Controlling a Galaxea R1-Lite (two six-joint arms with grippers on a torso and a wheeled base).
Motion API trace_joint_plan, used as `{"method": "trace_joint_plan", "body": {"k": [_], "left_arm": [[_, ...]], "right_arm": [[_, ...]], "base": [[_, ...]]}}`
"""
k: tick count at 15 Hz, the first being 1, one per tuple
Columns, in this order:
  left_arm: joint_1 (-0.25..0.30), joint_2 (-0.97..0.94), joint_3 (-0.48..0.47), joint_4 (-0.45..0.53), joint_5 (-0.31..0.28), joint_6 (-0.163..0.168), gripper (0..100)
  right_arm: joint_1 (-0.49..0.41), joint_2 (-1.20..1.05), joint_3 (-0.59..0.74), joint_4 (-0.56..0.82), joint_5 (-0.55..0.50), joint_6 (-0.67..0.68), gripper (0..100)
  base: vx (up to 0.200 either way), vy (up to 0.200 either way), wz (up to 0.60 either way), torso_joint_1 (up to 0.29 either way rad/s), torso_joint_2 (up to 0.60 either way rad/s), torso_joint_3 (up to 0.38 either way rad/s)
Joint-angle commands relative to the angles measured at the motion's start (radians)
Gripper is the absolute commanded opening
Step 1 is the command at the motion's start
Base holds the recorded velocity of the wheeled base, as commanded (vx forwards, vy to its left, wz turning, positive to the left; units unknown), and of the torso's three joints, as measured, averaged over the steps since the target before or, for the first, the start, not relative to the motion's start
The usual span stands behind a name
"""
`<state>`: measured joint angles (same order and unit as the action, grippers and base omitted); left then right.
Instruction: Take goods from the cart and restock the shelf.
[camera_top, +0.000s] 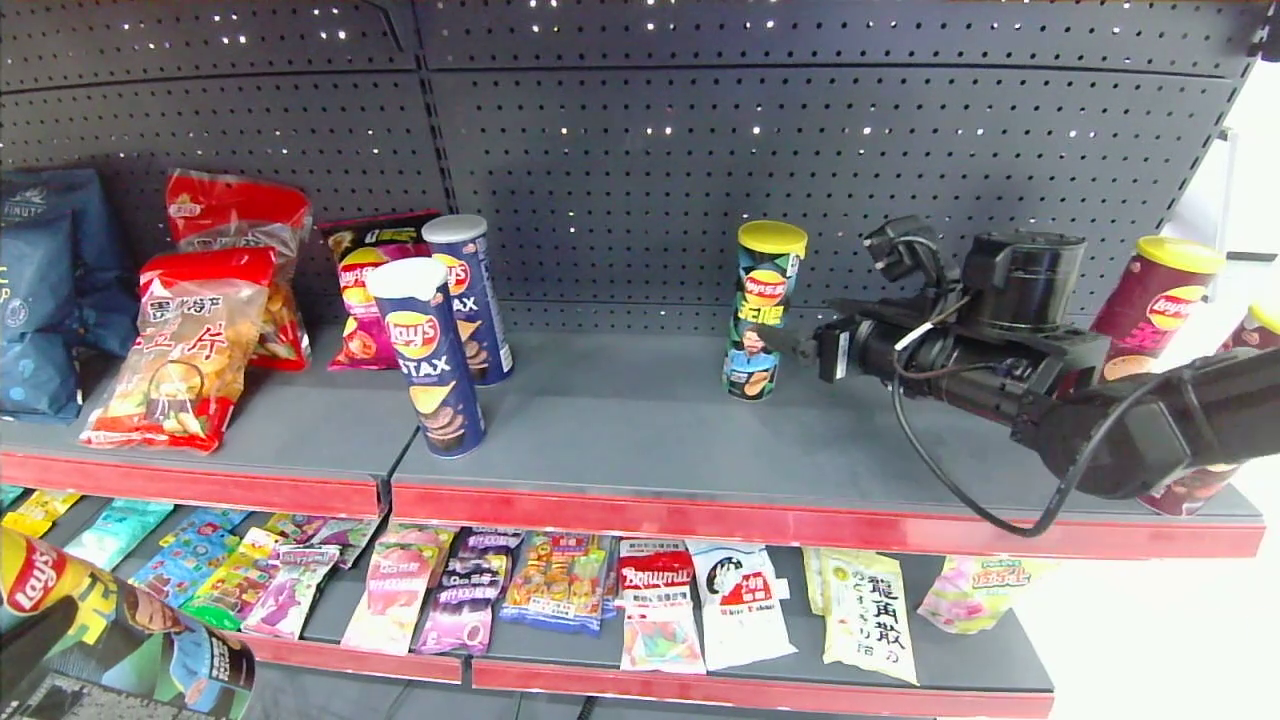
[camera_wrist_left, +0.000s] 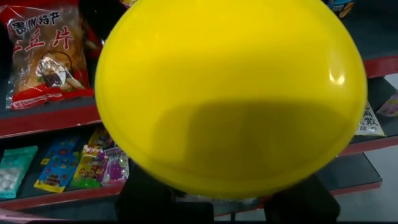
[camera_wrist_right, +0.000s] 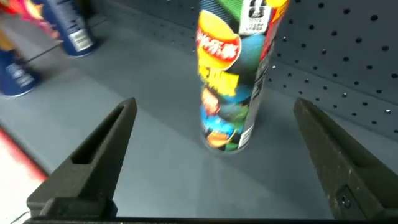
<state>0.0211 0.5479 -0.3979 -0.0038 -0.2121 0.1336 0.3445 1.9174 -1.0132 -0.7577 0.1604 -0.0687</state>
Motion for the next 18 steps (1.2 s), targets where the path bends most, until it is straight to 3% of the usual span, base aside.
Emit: {"method": "trace_joint_plan", "body": {"k": [1,18], "left_arm": [[0.0,-0.002,0.001,-0.001,0.0,0.0,0],[0.0,-0.003,0.004,-0.001,0.007,0.0,0]], "right_arm": [[0.001,0.061,-0.054,0.0,-0.022,0.001,100],[0.002,0.241,-0.321,0.001,-0.047,0.0,100]], "base": [[0.0,0.0,0.0,0.0,0.0,0.0],[0.0,0.0,0.0,0.0,0.0,0.0]]}}
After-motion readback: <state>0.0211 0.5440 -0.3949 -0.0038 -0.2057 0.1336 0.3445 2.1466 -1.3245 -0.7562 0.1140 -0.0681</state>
